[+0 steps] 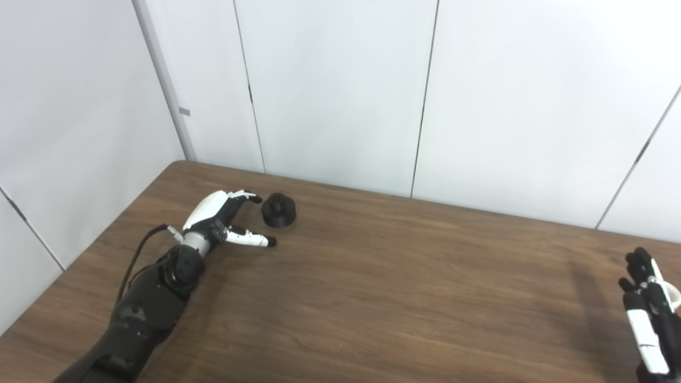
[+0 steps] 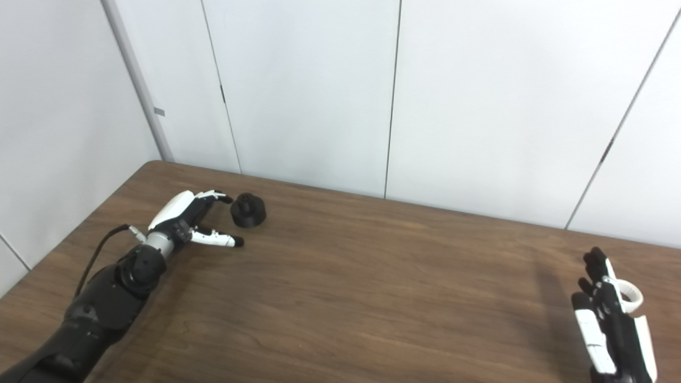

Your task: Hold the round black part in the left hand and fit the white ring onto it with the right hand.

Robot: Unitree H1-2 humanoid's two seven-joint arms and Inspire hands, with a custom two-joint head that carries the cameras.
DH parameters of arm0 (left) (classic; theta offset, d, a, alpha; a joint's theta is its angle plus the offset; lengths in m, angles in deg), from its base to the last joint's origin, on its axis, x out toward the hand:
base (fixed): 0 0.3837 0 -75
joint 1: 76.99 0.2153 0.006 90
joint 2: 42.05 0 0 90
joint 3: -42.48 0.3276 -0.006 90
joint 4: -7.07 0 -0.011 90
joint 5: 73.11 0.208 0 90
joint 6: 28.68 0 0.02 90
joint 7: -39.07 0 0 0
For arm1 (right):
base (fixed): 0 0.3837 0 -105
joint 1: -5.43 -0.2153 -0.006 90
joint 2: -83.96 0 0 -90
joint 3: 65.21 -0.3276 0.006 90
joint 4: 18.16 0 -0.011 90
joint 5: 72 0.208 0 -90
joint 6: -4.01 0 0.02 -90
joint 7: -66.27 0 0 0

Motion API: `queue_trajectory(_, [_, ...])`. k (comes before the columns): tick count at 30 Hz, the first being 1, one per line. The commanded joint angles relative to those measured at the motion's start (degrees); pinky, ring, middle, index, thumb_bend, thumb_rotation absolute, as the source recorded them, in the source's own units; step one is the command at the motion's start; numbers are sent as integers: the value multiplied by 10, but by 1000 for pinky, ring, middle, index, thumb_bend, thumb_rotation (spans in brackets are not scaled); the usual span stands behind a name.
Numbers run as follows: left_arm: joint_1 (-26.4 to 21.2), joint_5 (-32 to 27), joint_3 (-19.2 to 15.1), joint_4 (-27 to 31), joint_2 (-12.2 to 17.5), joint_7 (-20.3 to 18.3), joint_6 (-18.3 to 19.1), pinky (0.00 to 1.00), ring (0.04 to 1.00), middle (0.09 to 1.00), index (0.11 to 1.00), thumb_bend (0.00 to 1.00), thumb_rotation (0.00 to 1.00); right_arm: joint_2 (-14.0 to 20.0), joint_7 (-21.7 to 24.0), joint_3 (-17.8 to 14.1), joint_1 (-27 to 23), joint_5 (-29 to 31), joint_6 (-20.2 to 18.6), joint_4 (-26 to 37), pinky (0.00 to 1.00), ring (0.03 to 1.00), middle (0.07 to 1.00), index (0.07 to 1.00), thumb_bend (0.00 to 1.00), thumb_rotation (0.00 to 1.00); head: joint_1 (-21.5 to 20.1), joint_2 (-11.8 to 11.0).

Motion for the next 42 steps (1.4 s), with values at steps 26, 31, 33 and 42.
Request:
queue_trajectory(26, [-65,13,19,-40,13,10,-18,1000,979,948,806,1000,388,-15,-5,2,60,-1,-17,5,990,997,971,970,505,831,-3,6])
queue_trajectory(31, [-73,15,23,-50,12,13,-21,1000,983,941,795,1000,380,-16,-11,4,60,-14,-15,6,986,998,972,967,492,841,-6,7])
queue_trajectory(33, [-77,18,26,-54,13,14,-20,1000,985,941,793,1000,378,-17,-7,5,61,-8,-18,9,989,998,972,970,503,840,-8,7])
queue_trajectory(42, [-86,25,36,-48,19,10,-10,1000,991,941,786,1000,372,-19,-6,6,61,-9,-13,6,971,997,969,967,491,826,-12,8])
